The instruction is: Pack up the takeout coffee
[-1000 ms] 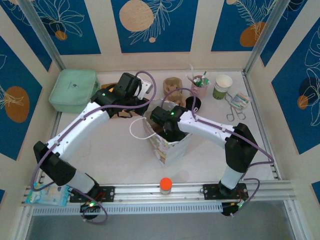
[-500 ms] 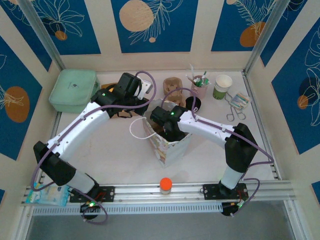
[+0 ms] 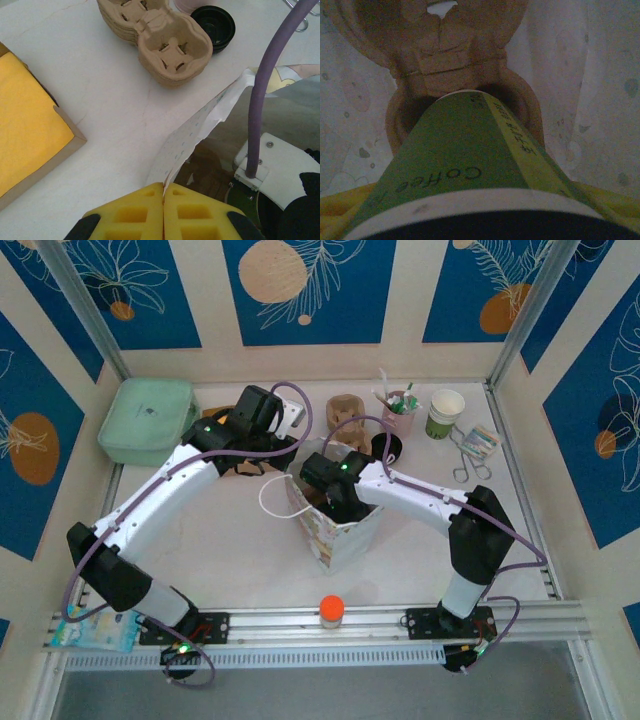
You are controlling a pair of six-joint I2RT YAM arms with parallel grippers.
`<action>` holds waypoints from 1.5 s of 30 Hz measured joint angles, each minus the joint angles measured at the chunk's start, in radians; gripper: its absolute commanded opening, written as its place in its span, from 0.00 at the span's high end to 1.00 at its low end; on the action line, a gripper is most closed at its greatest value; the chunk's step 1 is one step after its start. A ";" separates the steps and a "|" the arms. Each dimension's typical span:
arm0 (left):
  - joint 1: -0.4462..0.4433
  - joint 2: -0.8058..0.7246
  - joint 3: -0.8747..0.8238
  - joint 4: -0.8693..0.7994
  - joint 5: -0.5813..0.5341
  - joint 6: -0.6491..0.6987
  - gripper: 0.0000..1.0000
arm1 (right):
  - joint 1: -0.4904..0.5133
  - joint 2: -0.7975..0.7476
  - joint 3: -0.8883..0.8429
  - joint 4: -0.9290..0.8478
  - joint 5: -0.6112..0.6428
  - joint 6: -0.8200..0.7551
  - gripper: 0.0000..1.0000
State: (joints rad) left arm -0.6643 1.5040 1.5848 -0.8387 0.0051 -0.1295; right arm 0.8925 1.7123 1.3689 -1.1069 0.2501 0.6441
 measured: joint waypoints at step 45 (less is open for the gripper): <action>0.000 -0.003 0.000 -0.012 -0.011 0.000 0.92 | 0.000 0.060 0.037 0.011 -0.004 0.000 0.88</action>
State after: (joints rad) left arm -0.6643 1.5005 1.5848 -0.8505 -0.0055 -0.1295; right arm 0.8925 1.7718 1.4055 -1.0962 0.2462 0.6441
